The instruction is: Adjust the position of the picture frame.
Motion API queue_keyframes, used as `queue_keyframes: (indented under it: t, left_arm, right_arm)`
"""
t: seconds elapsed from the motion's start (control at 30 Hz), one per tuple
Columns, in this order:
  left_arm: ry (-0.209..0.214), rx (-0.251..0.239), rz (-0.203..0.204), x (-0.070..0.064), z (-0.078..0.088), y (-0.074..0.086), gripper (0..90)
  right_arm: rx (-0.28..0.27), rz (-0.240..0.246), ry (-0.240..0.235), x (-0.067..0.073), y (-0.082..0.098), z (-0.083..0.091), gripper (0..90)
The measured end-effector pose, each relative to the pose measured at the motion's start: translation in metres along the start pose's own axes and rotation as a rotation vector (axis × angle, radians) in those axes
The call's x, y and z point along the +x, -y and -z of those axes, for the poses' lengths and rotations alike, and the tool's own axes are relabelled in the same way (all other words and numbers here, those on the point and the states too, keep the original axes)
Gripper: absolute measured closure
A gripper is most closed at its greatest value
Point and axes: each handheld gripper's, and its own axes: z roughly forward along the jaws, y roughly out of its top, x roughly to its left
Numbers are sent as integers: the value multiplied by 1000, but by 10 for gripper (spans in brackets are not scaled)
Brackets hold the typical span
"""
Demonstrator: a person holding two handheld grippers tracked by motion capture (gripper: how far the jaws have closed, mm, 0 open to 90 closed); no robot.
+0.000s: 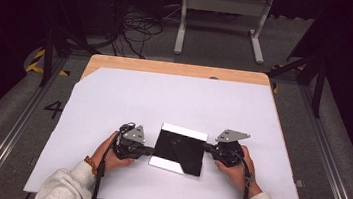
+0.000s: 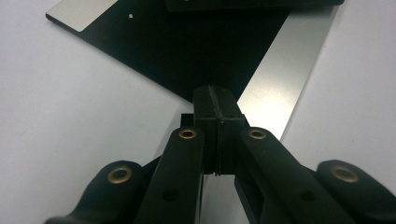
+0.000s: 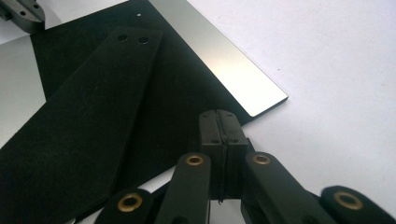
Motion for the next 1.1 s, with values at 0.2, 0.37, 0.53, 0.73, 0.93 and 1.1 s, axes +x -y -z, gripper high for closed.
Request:
queue_keyframes:
  t: [0.2,0.37,0.53,0.73,0.93,1.1]
  left_arm:
    - [-8,-13,2,-1,-1,0,900]
    - [-24,-4,2,-4,-2,-1,900]
    - [-10,-17,6,-3,-3,-1,900]
    - [-13,-15,-5,-5,-5,-4,900]
    - [-18,-15,-4,-6,-6,-4,900]
    - [-17,-15,-9,-7,-8,-6,900]
  right_arm:
    - [-1,-10,8,-4,-2,-3,900]
    - [-3,-21,11,-11,-6,-7,900]
    - [-2,-17,25,-11,-7,-8,900]
    - [-1,-21,38,-16,-10,-11,900]
    - [-5,-24,40,-19,-11,-12,900]
    - [-5,-44,48,-23,-12,-15,900]
